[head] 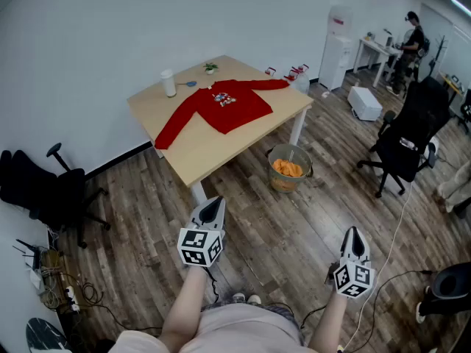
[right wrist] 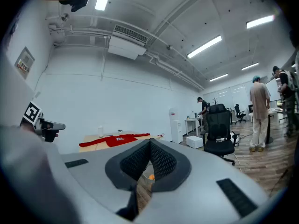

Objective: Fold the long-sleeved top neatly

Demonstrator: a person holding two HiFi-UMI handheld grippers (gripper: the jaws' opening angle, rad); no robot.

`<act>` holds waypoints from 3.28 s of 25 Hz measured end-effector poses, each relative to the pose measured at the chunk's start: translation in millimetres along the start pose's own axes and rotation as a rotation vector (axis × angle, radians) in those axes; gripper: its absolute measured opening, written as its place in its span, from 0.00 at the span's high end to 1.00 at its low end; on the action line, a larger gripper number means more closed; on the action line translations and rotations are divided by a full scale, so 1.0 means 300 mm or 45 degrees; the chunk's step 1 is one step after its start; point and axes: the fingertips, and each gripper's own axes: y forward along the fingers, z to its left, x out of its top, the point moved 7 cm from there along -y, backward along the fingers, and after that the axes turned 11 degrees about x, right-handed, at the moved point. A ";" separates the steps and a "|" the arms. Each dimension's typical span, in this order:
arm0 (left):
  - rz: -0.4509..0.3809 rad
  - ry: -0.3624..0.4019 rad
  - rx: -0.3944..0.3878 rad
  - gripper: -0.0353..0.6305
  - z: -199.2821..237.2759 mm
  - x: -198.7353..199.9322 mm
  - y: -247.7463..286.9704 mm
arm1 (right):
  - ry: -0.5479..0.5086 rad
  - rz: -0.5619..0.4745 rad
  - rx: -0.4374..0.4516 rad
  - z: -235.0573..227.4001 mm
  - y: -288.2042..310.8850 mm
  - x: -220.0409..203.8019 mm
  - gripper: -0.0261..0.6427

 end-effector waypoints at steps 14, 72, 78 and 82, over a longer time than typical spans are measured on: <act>0.012 0.006 0.007 0.94 -0.007 -0.012 -0.003 | -0.002 0.003 0.005 -0.007 -0.002 -0.009 0.95; -0.012 -0.036 0.002 0.31 0.252 -0.085 0.498 | 0.164 -0.038 0.395 0.052 0.817 -0.074 0.25; -0.085 -0.131 0.162 0.31 0.348 -0.033 0.850 | 0.150 -0.002 0.516 -0.061 1.325 -0.039 0.25; -0.108 -0.115 0.320 0.31 0.422 0.056 1.084 | 0.120 0.025 0.612 -0.151 1.695 0.060 0.25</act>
